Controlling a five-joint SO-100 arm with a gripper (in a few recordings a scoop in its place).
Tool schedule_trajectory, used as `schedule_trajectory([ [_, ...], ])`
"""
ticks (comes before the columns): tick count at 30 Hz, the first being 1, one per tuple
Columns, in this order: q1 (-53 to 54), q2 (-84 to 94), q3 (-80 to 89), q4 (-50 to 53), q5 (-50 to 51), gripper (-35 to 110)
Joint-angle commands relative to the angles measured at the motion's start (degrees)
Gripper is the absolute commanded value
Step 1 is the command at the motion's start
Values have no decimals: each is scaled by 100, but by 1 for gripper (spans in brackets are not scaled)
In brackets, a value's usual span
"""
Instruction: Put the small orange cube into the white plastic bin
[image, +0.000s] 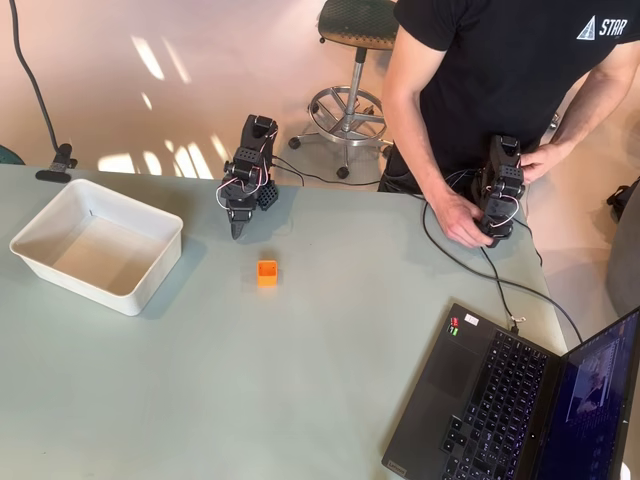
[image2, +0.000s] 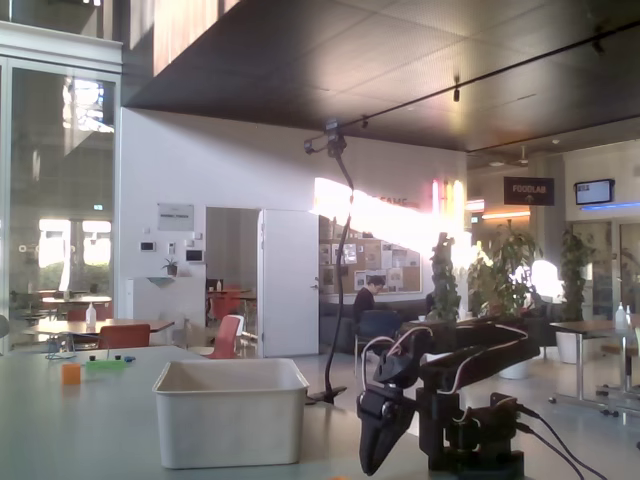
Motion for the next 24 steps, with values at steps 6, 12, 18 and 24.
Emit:
schedule_trajectory([
  [6,0,-26,-220,-44,-35,1],
  [12,9,-26,-308,-44,-35,1],
  [18,0,26,-229,-44,-35,1],
  [24,62,-18,-211,-44,-35,1],
])
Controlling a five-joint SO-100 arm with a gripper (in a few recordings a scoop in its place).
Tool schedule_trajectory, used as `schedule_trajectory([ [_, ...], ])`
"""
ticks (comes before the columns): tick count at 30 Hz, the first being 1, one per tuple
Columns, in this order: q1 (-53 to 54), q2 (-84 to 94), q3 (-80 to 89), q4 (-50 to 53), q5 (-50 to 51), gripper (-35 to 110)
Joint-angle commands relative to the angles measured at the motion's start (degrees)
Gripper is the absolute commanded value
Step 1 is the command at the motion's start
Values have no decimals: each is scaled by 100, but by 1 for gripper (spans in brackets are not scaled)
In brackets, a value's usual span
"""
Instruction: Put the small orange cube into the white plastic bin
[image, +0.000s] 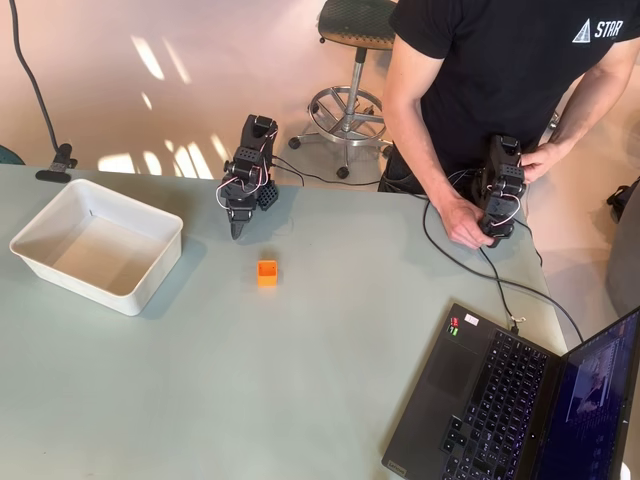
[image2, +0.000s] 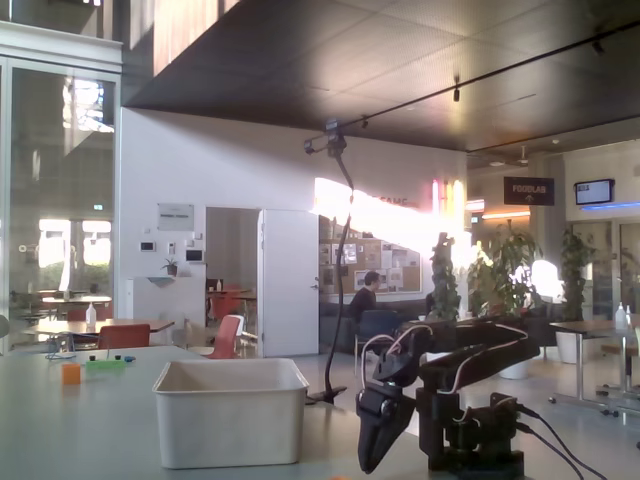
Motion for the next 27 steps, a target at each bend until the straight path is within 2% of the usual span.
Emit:
schedule_trajectory([
  [1,62,-18,-141,-44,-18,1],
  [11,70,-26,-483,44,-18,2],
  [14,79,-44,-1230,185,-18,2],
  [18,0,-545,-2936,993,-18,3],
  [21,0,-1424,-4298,1688,-18,11],
  [27,-35,-2479,-6196,2654,-18,39],
])
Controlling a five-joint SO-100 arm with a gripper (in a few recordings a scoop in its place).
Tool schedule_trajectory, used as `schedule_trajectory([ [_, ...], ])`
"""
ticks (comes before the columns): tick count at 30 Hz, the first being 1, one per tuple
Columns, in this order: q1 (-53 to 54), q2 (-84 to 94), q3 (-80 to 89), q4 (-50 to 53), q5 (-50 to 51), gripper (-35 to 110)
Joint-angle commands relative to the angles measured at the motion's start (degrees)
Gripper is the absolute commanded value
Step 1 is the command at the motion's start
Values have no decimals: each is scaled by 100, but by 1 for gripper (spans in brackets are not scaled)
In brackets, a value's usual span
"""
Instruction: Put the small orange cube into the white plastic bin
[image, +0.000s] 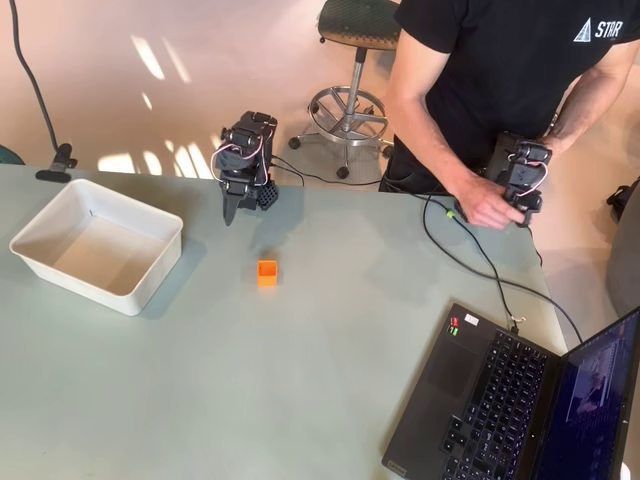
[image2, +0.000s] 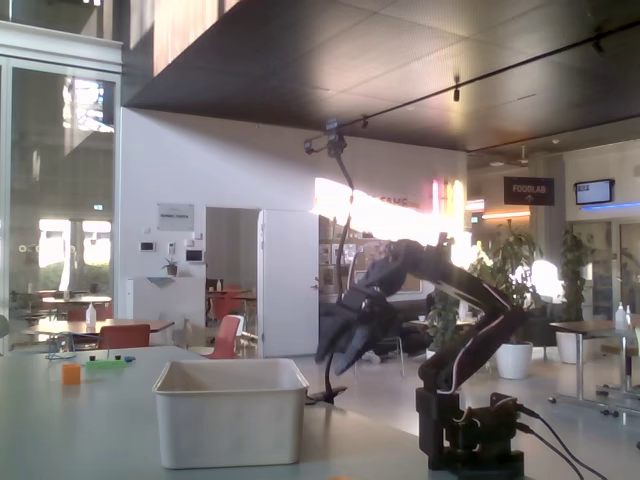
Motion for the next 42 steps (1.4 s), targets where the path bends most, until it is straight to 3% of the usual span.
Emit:
schedule_trajectory([
  [1,-105,-369,-905,387,-18,44],
  [5,-773,-932,-1318,747,53,53],
  [16,-2373,-2813,-1283,817,659,53],
  [30,-2382,-4351,-1081,-615,835,54],
  [42,-2355,-4403,-158,-1310,976,54],
])
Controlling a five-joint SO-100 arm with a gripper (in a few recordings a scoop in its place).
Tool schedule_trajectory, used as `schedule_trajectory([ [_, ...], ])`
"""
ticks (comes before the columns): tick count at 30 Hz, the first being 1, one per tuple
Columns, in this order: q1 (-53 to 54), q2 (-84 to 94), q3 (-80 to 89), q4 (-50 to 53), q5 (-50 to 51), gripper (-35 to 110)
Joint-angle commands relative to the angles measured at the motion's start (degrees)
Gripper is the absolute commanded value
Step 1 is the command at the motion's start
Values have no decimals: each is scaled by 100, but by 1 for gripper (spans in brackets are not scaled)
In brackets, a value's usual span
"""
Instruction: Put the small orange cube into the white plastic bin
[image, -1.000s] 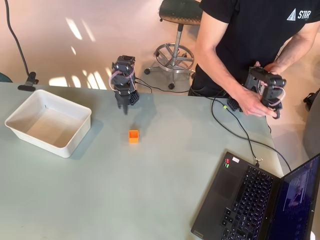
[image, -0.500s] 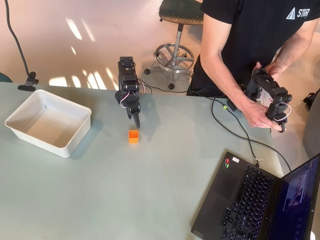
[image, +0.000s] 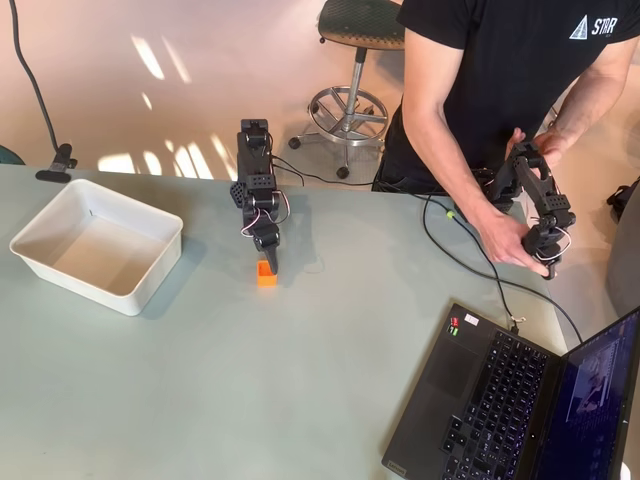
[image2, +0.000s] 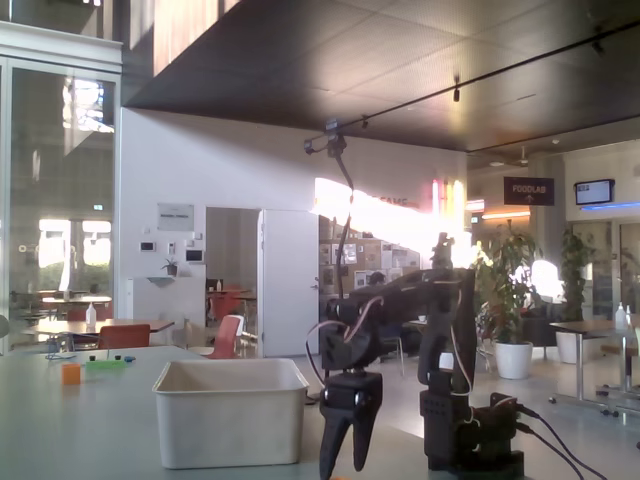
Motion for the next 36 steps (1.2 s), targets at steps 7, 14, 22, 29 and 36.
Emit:
schedule_trajectory([
  [7,-26,35,193,-888,1028,54],
  [14,-26,35,220,-1046,1178,54],
  [22,-158,44,949,-1635,1151,54],
  [29,-176,53,1257,-2171,1125,53],
  [36,-176,44,1257,-2171,1125,52],
])
